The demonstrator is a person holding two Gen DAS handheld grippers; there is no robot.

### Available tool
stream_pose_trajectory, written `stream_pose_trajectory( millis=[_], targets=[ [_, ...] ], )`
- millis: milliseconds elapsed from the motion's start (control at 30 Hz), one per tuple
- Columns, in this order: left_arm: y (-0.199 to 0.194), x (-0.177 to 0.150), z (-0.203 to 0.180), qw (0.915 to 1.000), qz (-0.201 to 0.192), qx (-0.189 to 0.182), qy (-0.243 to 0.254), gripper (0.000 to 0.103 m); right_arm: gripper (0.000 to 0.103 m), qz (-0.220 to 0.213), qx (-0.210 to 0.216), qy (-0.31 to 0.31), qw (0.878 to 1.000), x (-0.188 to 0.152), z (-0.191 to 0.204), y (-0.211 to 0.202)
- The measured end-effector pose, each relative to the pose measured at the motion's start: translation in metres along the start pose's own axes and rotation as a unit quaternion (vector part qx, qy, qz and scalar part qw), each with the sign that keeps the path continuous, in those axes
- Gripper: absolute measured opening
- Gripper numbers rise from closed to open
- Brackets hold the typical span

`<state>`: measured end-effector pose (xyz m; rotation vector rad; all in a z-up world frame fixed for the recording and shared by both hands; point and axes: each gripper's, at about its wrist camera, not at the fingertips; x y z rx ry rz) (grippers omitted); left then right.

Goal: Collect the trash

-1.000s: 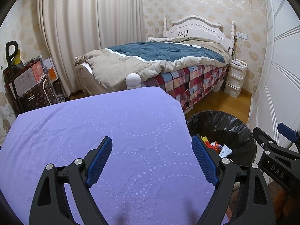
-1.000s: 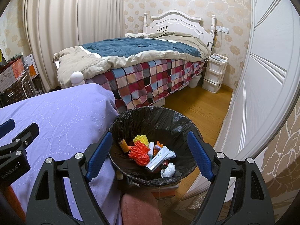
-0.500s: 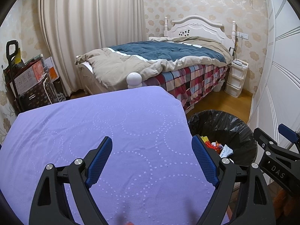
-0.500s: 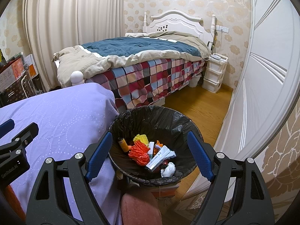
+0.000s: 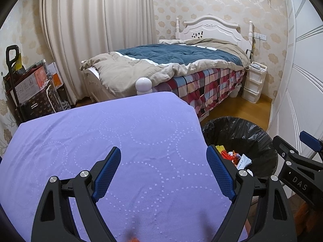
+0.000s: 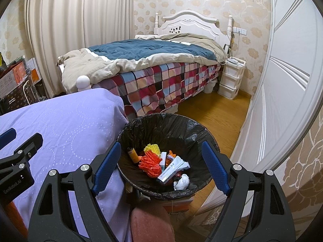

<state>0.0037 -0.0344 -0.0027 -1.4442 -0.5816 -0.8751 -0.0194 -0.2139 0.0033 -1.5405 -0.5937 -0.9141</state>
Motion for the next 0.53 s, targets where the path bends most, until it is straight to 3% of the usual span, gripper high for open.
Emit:
stream_pose_trajectory(
  millis=[267, 533],
  targets=[
    [-0.006, 0.001, 0.0, 0.9998, -0.014, 0.006, 0.011, 0.084, 0.08, 0.001, 0.0, -0.002, 1.0, 0.001, 0.0, 0.0],
    [0.004, 0.001, 0.028, 0.9997, 0.013, 0.018, -0.01, 0.084, 0.08, 0.002, 0.013, -0.02, 1.0, -0.001, 0.022, -0.001]
  ],
)
Point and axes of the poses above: each gripper's, at about its wrist camera, not at the fingertips, and y roughly the way its jaws point, z to its left, x to its top, and after that the axes turned 3 degrees about y, right-handed
